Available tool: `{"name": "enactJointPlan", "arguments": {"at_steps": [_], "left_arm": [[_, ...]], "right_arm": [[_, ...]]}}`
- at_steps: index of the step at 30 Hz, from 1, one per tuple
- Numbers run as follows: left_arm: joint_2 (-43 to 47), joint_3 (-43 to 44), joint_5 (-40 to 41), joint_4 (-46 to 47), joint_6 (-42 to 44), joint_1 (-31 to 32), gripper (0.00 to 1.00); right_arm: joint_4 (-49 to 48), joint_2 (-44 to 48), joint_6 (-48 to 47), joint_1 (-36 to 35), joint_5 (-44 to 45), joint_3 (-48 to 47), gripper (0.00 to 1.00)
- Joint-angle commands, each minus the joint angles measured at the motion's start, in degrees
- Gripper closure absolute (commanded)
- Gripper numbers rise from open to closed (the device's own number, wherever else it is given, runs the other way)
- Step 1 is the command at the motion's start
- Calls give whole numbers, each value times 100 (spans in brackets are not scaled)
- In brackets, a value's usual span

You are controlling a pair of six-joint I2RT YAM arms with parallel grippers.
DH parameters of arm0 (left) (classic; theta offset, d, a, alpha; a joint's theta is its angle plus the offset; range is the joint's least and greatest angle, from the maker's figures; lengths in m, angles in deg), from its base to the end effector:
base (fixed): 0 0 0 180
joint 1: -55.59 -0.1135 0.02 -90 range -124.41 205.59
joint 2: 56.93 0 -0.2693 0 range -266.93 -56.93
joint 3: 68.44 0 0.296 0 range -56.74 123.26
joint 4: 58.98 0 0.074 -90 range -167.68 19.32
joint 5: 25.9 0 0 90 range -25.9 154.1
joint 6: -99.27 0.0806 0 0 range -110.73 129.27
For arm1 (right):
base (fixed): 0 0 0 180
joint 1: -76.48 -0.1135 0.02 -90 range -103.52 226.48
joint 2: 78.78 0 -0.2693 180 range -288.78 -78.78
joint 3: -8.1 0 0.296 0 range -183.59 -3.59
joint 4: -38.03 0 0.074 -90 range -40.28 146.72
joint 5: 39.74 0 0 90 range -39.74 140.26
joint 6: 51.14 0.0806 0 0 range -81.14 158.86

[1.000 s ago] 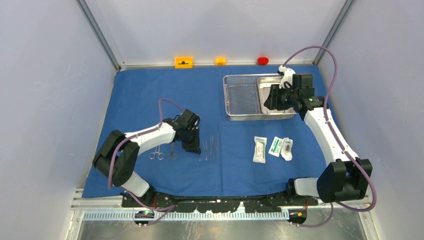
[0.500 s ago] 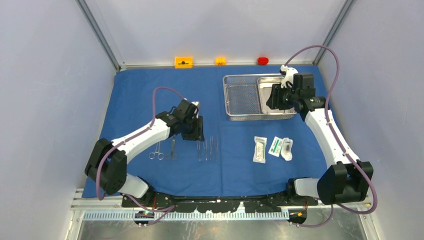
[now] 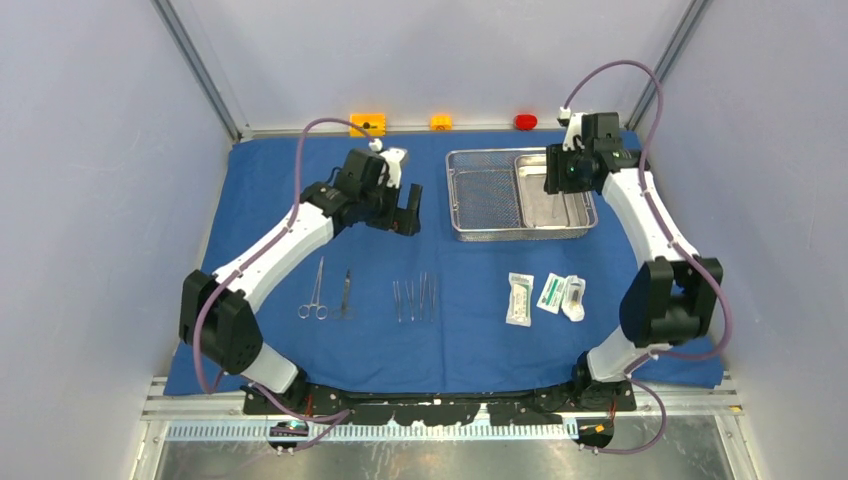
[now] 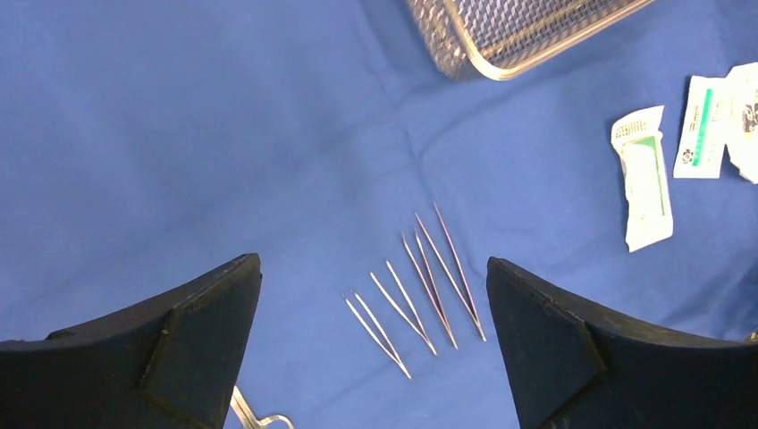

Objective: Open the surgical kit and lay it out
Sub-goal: Adjust the medical item in the container.

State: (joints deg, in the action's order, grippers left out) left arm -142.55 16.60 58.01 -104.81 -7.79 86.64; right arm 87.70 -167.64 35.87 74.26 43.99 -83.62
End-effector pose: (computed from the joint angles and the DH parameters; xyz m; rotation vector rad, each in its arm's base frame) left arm 0.3397 -0.2145 0.2674 0.3485 2.4144 -0.5160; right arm 0.4151 0.0249 0.2852 -0.1600 2.3796 0.1243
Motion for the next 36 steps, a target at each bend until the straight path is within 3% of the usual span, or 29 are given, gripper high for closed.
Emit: {"name": "enactJointPlan", "arguments": {"at_steps": [1, 8, 18, 28, 36], "left_arm": [[-476, 715, -619, -320, 1290, -233, 0], [-1034, 1225, -1578, -735, 1895, -643, 1], [-1316, 1626, -2119, -1244, 2854, -661, 5], [-2090, 2709, -2207, -1427, 2662, -696, 5], [-2405, 3007, -2297, -1417, 2448, -742, 6]], "right_arm": [[659, -638, -843, 98, 12, -883, 47], [2049, -1845, -2205, 103, -483, -2050, 52], [3686, -3103, -3794, 81, -667, -3387, 62], [3578, -3680, -4101, 68, -1164, -3590, 95], [3335, -4011, -4041, -51, -1185, -3584, 99]]}}
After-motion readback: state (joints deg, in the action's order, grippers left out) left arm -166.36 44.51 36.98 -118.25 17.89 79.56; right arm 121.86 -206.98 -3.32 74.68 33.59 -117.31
